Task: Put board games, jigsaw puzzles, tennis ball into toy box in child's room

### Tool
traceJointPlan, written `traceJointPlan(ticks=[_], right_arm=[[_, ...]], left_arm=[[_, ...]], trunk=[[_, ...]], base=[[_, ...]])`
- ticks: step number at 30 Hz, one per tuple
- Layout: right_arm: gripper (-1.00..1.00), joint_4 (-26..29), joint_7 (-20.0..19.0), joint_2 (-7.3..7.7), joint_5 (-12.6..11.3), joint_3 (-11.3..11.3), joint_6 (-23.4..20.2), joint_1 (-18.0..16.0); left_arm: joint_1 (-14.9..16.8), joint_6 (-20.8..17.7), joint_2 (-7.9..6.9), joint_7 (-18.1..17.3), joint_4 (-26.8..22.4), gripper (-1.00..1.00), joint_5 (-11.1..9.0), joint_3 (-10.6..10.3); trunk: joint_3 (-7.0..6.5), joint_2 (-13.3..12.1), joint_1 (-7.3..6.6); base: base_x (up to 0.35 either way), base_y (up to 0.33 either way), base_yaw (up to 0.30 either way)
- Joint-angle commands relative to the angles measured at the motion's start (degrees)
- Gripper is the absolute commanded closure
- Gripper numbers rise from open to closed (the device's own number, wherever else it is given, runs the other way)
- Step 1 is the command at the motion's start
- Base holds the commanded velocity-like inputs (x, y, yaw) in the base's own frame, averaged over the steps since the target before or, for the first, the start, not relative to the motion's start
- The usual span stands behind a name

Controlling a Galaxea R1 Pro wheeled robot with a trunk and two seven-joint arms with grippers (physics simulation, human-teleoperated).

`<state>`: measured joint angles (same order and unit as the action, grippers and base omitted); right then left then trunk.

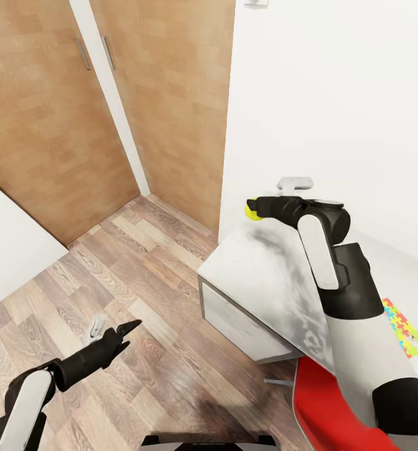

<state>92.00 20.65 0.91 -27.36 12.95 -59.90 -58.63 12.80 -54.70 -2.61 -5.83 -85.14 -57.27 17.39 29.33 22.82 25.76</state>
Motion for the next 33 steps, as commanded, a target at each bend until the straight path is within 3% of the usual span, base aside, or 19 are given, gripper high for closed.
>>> traceJointPlan(ticks=[1, 6, 7, 10, 11, 13, 14, 19, 20, 24, 33], right_arm=[[1.00, 0.0, 0.7, 0.06, -0.9, 0.1, -0.1, -0.1], [1.00, 0.4, -0.1, 3.45, -2.0, -4.4, -0.1, -3.0], [1.00, 0.4, -0.1, 3.45, -2.0, -4.4, -0.1, -3.0], [1.00, 0.5, -2.1, 6.07, -3.6, -7.7, -0.1, -4.5], [1.00, 0.5, -2.1, 6.07, -3.6, -7.7, -0.1, -4.5], [1.00, 0.5, -3.7, 8.28, -4.8, -9.9, -0.1, -5.1], [1.00, 0.5, -3.7, 8.28, -4.8, -9.9, -0.1, -5.1], [1.00, 0.5, -6.0, 13.46, -8.3, -13.7, -0.1, -5.7], [1.00, 0.5, -6.0, 13.46, -8.3, -13.7, -0.1, -5.7], [1.00, 0.5, -6.7, 16.61, -11.8, -14.9, -0.1, -5.7], [1.00, 0.5, -7.1, 19.87, -16.8, -15.6, -0.1, -5.4]], left_arm=[[0.1, -0.3, 0.02, -0.6, 0.0, -1.00, 0.7, 0.1], [6.1, 0.4, 1.72, -0.1, 0.6, -1.00, 0.5, -4.2], [6.1, 0.4, 1.72, -0.1, 0.6, -1.00, 0.5, -4.2], [9.1, 0.3, 3.61, -0.2, 0.0, -1.00, 0.3, -5.9], [9.1, 0.3, 3.61, -0.2, 0.0, -1.00, 0.3, -5.9], [11.1, 0.3, 4.62, -0.2, -1.2, -1.00, 0.2, -7.0], [11.1, 0.3, 4.62, -0.2, -1.2, -1.00, 0.2, -7.0], [17.6, 0.1, 6.10, -0.2, -3.4, -1.00, -0.1, -10.2], [17.6, 0.1, 6.10, -0.2, -3.4, -1.00, -0.1, -10.2], [22.3, 0.0, 6.42, 0.5, -4.1, -1.00, -0.7, -13.3], [26.3, -0.6, 6.44, 1.6, -5.2, -1.00, -1.7, -15.1]], trunk=[[0.08, 0.1, 0.03], [0.08, 0.1, 0.03], [0.08, 0.1, 0.03], [0.08, 0.1, 0.03], [0.08, 0.1, 0.03], [0.08, 0.1, 0.03], [0.08, 0.1, 0.03], [0.08, 0.1, 0.03], [0.08, 0.1, 0.03], [0.08, 0.1, 0.03], [0.08, 0.1, 0.03]], base=[[0.000, 0.000, -0.107], [0.000, 0.000, -0.184], [0.000, 0.000, -0.222], [0.000, 0.000, -0.242], [0.000, 0.000, -0.250], [0.000, 0.000, -0.259], [0.000, 0.000, -0.261], [0.000, 0.000, -0.270], [0.000, 0.000, -0.274], [0.000, 0.000, -0.277], [0.000, 0.000, -0.280]])
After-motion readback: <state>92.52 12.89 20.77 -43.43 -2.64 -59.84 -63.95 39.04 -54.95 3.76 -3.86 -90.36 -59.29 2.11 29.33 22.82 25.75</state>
